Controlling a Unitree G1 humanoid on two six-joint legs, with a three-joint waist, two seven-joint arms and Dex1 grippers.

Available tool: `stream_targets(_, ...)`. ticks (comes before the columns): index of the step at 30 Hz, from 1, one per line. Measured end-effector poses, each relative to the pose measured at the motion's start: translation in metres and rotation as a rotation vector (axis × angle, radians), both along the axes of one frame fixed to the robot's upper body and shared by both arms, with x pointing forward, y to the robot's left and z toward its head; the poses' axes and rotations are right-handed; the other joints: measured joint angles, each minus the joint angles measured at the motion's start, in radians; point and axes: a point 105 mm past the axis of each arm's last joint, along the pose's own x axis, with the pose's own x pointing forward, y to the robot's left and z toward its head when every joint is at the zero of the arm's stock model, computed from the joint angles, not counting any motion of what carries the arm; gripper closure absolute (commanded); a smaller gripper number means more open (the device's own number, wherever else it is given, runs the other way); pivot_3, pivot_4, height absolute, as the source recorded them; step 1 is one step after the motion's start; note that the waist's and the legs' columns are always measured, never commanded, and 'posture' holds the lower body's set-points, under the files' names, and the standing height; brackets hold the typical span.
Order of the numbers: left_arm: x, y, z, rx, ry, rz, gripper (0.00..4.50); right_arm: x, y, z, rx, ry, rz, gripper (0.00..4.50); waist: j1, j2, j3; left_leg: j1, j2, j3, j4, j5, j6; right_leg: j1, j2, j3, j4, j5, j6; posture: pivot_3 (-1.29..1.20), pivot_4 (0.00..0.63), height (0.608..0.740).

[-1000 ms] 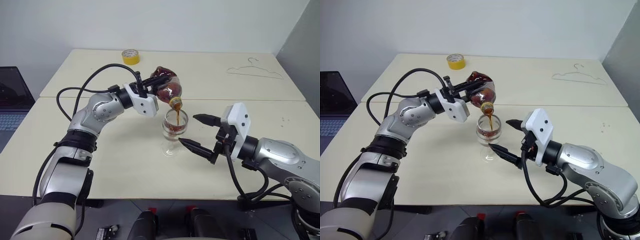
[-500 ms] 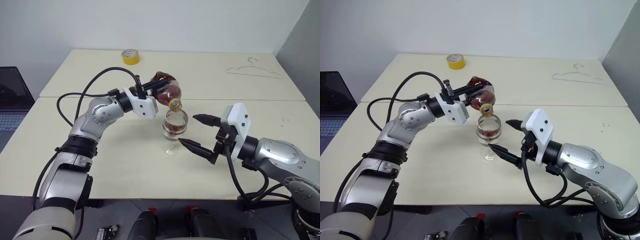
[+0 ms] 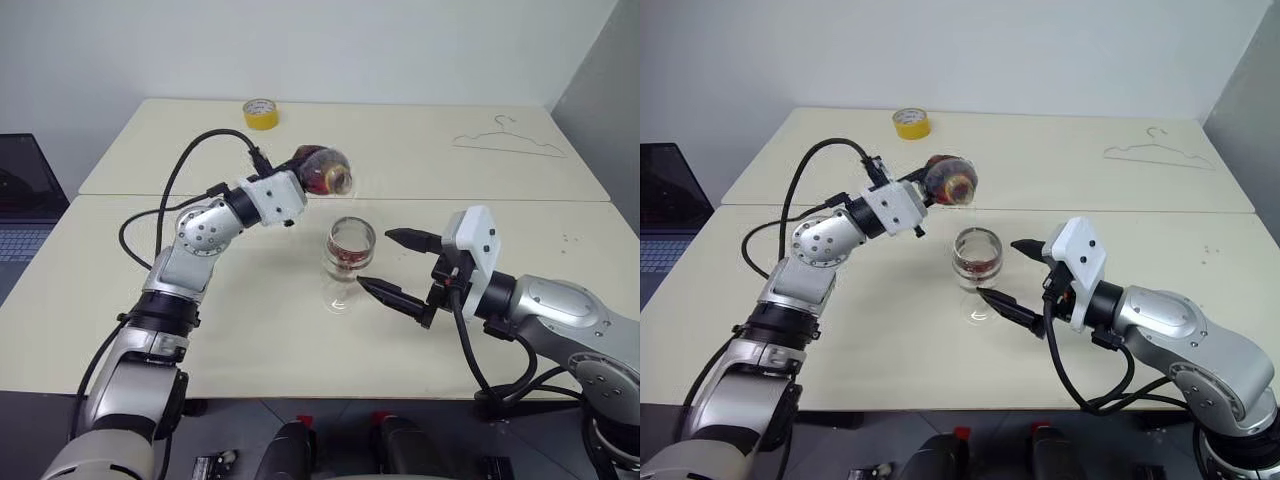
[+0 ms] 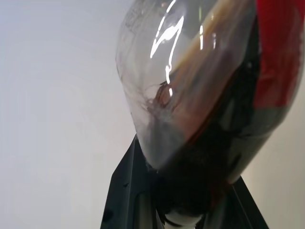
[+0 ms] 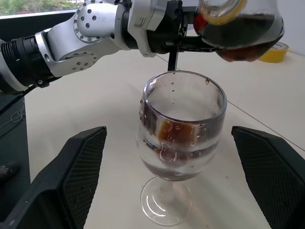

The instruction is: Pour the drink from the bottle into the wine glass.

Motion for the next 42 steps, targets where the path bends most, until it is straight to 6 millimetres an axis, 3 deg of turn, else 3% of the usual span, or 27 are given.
stream_targets(8,-0.007,0.021,-0.029,-0.295,0.297,0.102,3.99,-0.002,-0.003,0.013,0.033,-0.074,0.015,0.0,0.0,0.0,0.0,0.0,0.0,0.0,0.0,0.0,0.0,0.0,0.0,0.0,0.0,0.0,0.0,0.0,0.15,0.74)
stream_targets(14,-0.011,0.057,-0.048,-0.485,0.416,0.256,3.99,-0.009,-0.004,0.015,0.0,-0.104,0.079,0.0,0.001,0.0,0.0,0.001,0.0,0.0,0.0,0.0,0.0,0.0,0.0,0.0,0.0,0.0,0.0,0.0,0.15,0.74)
stream_targets(18,-0.015,0.075,-0.073,-0.61,0.502,0.342,3.99,-0.011,-0.002,0.029,-0.027,-0.142,0.118,0.0,0.002,0.0,0.0,0.001,0.001,-0.001,0.0,0.0,0.0,0.001,0.0,0.0,0.0,0.0,0.0,0.0,0.15,0.74)
stream_targets(31,-0.021,0.117,-0.115,-0.767,0.551,0.529,3.99,0.013,0.004,0.046,-0.058,-0.065,0.136,0.0,0.004,0.0,0.0,0.001,0.0,0.0,0.0,0.0,0.0,0.001,-0.001,0.0,-0.001,0.0,0.0,0.0,0.15,0.74)
stream_targets(36,-0.019,0.124,-0.124,-0.832,0.574,0.549,3.99,0.02,0.009,0.047,-0.059,-0.04,0.146,0.0,0.004,-0.001,-0.001,0.0,0.0,0.0,0.0,0.0,0.0,0.0,-0.001,0.0,-0.001,0.0,0.0,0.0,0.15,0.74)
stream_targets(42,-0.017,0.123,-0.125,-0.863,0.586,0.539,3.99,0.013,0.02,0.054,-0.069,-0.05,0.231,0.0,0.004,-0.001,-0.001,0.0,0.0,0.0,0.0,0.0,0.0,0.0,-0.001,0.0,-0.001,0.0,0.0,0.0,0.15,0.74)
